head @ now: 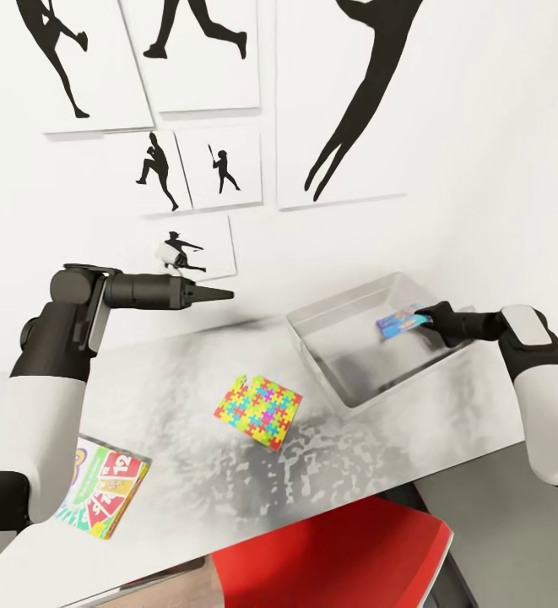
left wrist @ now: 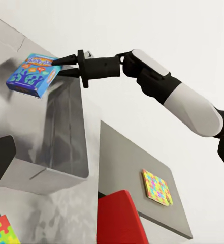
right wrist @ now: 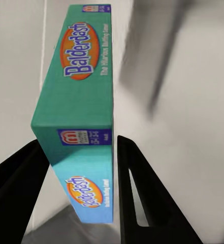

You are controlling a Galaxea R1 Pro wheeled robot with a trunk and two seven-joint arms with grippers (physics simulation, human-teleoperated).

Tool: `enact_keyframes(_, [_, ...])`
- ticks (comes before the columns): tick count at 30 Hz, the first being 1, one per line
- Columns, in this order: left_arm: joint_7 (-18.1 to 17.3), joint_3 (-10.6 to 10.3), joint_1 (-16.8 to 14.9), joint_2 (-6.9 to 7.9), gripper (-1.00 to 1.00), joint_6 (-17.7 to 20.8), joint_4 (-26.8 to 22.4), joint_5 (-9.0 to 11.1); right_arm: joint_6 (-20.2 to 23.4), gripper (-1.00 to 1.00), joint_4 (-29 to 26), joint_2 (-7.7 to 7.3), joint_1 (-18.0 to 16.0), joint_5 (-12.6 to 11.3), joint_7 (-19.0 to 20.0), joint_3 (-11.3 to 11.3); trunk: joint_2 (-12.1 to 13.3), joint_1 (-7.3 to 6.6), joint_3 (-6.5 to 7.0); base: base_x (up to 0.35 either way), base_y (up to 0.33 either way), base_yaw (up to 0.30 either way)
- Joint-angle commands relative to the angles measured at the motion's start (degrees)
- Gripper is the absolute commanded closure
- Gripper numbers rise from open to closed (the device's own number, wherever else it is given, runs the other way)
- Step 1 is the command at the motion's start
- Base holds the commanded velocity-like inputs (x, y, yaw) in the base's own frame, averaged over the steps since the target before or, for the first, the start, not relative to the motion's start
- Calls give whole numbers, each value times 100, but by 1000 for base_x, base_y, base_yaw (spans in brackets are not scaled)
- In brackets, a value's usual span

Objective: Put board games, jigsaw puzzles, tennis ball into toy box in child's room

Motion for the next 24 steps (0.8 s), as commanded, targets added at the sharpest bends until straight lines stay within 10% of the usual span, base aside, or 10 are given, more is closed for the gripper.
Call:
enact_keyframes(1, [-27, -5, -5, -7, -100, 59, -1, -17, 18, 100, -4, 1, -15, -54, -56, -17, -10, 3, -10, 0, 0, 0])
enact_keyframes(24, [-27, -14, -5, -68, -100, 59, -1, -20, 0, 100, 11, 14, -140, -46, -50, -17, -10, 3, -59, 0, 0, 0])
